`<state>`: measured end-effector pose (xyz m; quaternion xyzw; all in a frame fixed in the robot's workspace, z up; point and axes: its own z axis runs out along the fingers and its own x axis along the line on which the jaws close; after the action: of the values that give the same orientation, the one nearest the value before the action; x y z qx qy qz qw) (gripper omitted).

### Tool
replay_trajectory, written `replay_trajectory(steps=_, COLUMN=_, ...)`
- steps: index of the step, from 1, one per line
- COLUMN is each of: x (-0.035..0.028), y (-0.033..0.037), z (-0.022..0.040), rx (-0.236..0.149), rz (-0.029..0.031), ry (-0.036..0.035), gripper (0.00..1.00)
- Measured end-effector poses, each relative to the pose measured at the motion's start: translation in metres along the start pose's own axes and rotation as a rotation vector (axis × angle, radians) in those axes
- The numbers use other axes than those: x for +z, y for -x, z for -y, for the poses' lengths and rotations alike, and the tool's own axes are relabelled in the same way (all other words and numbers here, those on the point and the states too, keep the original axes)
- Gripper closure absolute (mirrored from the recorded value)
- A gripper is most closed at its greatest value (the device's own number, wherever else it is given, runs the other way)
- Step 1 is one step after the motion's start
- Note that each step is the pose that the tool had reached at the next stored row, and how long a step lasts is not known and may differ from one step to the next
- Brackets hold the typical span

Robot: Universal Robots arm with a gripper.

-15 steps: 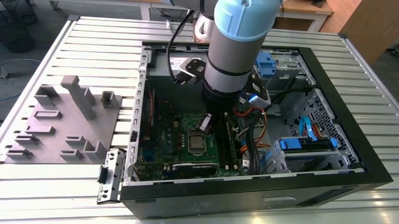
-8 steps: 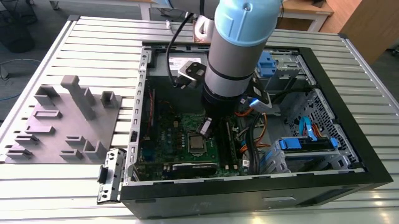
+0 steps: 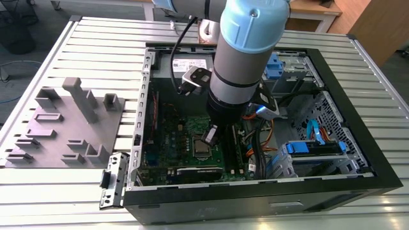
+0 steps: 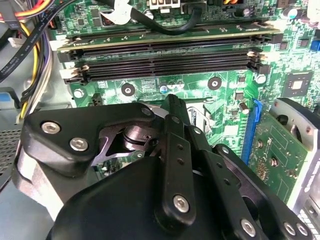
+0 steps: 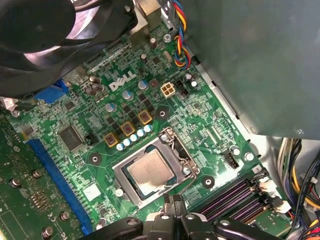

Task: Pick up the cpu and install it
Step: 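Install the first cpu locking lever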

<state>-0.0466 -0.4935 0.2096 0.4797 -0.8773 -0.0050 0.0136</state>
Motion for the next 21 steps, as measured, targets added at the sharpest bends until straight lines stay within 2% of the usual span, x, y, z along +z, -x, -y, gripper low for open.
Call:
replay_trajectory(steps=12, x=0.0003, y=-0.0002, z=0.0002, rx=-0.001, rz=0.0001, ry=0.0000, gripper=0.89)
replay_trajectory(steps=21, x=0.0004, y=-0.0044, z=0.0027, rx=-0.006, rz=-0.0002, ry=-0.0001, gripper=0.89)
